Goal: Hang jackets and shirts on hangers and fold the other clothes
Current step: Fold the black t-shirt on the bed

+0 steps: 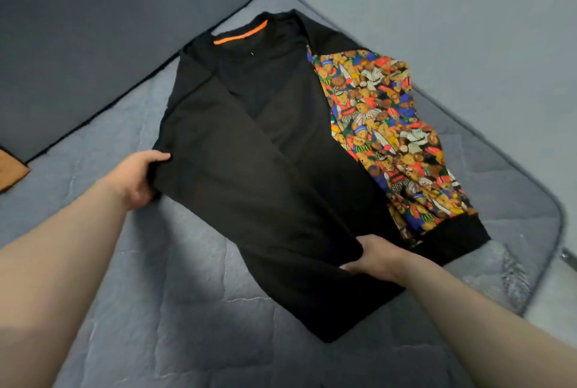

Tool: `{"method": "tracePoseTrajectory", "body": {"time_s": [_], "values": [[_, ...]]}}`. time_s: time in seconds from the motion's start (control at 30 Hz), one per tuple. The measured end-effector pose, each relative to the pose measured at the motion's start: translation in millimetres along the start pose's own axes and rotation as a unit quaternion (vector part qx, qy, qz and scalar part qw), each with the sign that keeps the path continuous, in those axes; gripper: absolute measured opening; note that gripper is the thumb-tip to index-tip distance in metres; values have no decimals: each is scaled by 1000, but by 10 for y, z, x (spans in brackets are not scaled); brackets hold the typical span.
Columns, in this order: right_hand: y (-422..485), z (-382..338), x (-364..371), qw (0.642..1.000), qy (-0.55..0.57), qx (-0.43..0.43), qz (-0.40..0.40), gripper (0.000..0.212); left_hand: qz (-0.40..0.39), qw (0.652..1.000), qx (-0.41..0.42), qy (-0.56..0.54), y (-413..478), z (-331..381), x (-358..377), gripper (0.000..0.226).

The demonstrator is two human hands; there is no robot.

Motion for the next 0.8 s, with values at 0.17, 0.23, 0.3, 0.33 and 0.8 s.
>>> {"method": "tracePoseTrajectory", "body": {"time_s": [0.17, 0.23, 0.3, 0.33, 0.8], "values": [[127, -17, -24, 998, 30, -3, 51, 18, 3, 997, 17, 79, 94, 43, -12, 21], [55, -5, -17, 998, 44, -1, 41, 19, 45, 992, 38, 112, 114, 81, -31, 19], [-59, 93, 58, 998, 54, 7, 21, 21, 86, 985, 60, 139, 84, 100, -14, 22], [-105, 173, 106, 998, 60, 14, 22, 21, 101, 980, 77, 152, 61, 128, 5, 26], [-456, -210, 1323, 853, -396, -238, 243, 100, 109, 964, 151, 191, 109, 347, 74, 22]]}}
Point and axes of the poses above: each hand's wrist, its own y-axis towards the middle knuckle, its own x-axis out of the palm, z = x × y, the point moved 10 cm from there along y, towards the middle knuckle
